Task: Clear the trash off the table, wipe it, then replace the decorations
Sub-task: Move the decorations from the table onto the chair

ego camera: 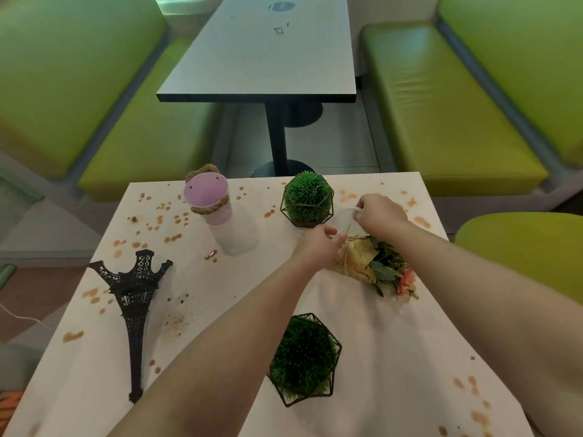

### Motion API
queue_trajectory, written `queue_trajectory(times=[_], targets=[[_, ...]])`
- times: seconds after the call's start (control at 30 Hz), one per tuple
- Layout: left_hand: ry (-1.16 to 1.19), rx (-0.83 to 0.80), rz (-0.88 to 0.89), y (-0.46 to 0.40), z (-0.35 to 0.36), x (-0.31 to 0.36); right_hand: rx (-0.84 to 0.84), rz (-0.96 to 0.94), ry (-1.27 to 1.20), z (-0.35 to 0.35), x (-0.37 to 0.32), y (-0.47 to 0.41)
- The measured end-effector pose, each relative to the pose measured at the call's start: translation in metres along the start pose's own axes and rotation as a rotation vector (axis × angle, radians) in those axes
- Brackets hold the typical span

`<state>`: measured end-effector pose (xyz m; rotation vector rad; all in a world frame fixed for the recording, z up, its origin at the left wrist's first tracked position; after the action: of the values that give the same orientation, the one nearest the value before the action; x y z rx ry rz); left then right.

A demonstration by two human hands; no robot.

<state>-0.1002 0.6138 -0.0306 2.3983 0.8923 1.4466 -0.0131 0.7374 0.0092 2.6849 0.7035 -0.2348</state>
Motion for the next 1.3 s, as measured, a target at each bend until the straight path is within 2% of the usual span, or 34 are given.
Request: queue_trajectory(times=[0.13,0.2,0.37,0.53,0.67,0.97,1.13,1.3], targets=[[0.008,0.01,0.045,0.021,-0.016,0.013,0.179,0.032,-0.199,-0.03,-0.01,0.033],[0.072,0.05,0.068,0.033,-0.025,0.019,0.203,0.047,-0.368,-0.039,-0.016,0.05],[0.272,0.126,0.071,0.074,-0.062,0.014,0.127,0.004,-0.721,-0.039,-0.058,0.099],[0.403,0.251,0.092,0.132,-0.126,-0.022,0.074,-0.014,-0.893,-0.025,-0.122,0.153],[0.514,0.286,0.111,0.186,-0.177,-0.066,0.027,-0.048,-0.995,-0.003,-0.186,0.191],[0.634,0.46,0.042,0.297,-0.288,-0.205,-0.083,-0.155,-1.053,0.066,-0.354,0.264],[0.604,0.575,-0.012,0.363,-0.337,-0.284,-0.208,-0.205,-1.023,0.115,-0.436,0.306],[0.536,0.649,-0.049,0.404,-0.368,-0.342,-0.247,-0.273,-0.939,0.148,-0.493,0.327]])
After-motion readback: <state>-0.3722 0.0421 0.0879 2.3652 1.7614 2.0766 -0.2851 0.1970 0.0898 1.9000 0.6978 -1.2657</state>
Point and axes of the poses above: each hand's wrist, its own y-axis away from the middle knuckle, its own z-axis out of the palm, x = y × z, the point moved 7 cm from there along -y, towards the middle knuckle, and after that the axes turned 6 degrees about -x, right-handed, at the moved point
